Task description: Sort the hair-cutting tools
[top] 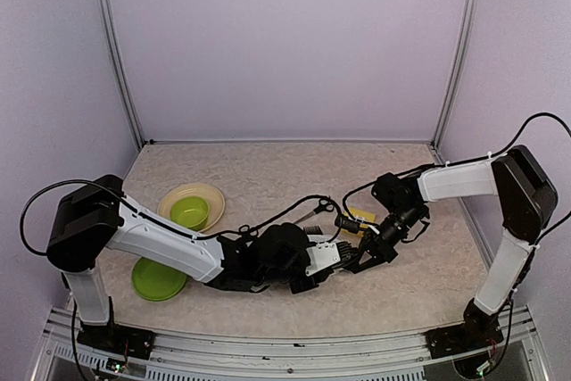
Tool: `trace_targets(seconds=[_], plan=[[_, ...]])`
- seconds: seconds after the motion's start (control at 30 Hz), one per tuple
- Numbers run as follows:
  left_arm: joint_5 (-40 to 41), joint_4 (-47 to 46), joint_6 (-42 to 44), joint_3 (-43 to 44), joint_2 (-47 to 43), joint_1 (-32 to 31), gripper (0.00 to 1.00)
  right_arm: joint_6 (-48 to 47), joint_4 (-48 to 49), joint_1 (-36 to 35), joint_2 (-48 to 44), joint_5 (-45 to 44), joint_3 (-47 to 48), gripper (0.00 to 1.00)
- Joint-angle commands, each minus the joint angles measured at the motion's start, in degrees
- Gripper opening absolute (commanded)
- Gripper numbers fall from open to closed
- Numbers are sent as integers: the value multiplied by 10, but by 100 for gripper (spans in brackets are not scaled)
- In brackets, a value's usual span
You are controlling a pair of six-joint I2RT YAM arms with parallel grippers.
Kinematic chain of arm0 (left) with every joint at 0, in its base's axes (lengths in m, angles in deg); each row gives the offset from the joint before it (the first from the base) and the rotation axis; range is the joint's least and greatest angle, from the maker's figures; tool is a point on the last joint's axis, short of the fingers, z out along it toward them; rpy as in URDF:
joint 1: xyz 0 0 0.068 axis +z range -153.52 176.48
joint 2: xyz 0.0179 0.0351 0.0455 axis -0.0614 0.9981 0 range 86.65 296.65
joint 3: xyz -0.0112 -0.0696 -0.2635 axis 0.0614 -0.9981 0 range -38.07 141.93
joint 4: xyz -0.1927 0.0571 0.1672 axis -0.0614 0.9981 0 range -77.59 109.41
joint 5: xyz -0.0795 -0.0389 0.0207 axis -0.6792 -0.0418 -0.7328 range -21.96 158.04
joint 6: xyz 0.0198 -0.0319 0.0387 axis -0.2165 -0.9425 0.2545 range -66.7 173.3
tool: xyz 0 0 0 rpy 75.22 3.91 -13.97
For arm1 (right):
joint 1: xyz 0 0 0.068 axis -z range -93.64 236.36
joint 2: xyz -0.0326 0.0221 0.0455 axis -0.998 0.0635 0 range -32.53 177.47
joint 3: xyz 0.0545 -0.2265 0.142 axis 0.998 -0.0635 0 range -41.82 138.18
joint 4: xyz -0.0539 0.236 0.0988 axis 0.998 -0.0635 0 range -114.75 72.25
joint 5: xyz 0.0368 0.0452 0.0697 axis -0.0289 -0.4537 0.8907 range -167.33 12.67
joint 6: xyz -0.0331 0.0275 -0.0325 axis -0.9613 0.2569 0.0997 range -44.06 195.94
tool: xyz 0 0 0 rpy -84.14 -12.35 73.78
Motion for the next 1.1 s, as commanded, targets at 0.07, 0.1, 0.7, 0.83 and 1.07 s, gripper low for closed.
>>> trace_targets(seconds=[0.07, 0.1, 0.7, 0.83, 1.07], plan=[[68, 43, 56, 17, -21, -5, 17, -17, -28, 3, -15, 11, 0, 0], [75, 54, 61, 21, -19, -6, 17, -21, -33, 3, -15, 12, 2, 0], [76, 29, 48, 35, -12, -23, 80, -25, -62, 3, -17, 25, 15, 0], [52, 22, 46, 58, 12, -24, 98, -26, -63, 2, -18, 29, 16, 0], [12, -5, 55, 68, 20, -24, 82, -28, -64, 3, -20, 33, 14, 0]])
